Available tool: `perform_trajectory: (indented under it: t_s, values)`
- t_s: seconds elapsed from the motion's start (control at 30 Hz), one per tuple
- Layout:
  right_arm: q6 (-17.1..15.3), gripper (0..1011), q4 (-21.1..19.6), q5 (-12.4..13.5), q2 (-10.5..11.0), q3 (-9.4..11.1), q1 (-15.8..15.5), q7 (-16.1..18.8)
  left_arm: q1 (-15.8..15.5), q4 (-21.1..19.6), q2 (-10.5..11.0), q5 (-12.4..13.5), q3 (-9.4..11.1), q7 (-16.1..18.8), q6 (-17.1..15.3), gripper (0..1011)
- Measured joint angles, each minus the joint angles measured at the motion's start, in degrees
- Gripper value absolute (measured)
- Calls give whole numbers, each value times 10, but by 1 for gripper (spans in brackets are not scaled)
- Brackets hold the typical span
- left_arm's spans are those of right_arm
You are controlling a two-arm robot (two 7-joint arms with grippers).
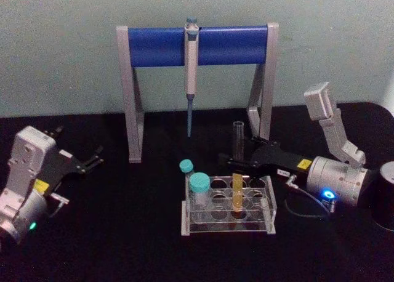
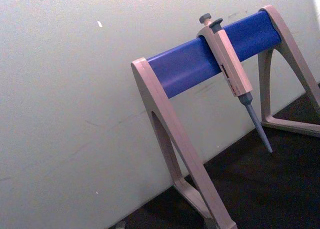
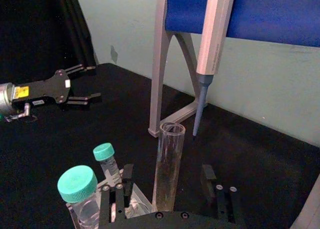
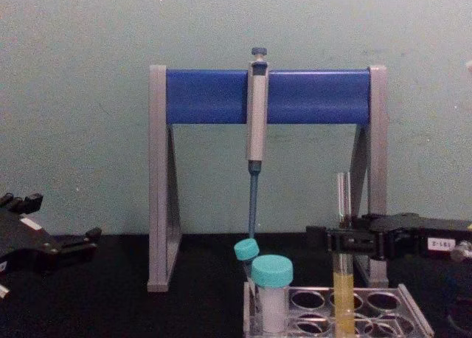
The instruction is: Pick up the test tube from the test tube rack, shake it, then place it back into the test tube rack.
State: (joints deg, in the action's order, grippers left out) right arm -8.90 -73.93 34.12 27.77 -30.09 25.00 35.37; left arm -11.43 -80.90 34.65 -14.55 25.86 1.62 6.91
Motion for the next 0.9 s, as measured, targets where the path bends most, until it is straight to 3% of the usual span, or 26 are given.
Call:
perform_trajectory:
  t_s: [0.47, 0.57, 0.73, 0.9]
  values:
    - [0, 498, -1, 0, 1, 0, -1, -1, 0, 0, 0, 0, 0, 0, 0, 1010]
    - [0, 353, -1, 0, 1, 0, -1, -1, 0, 0, 0, 0, 0, 0, 0, 1009]
    - [0, 235, -1, 0, 1, 0, -1, -1, 0, 0, 0, 0, 0, 0, 0, 1010]
    - [0, 232, -1, 0, 1, 0, -1, -1, 0, 0, 0, 0, 0, 0, 0, 1010]
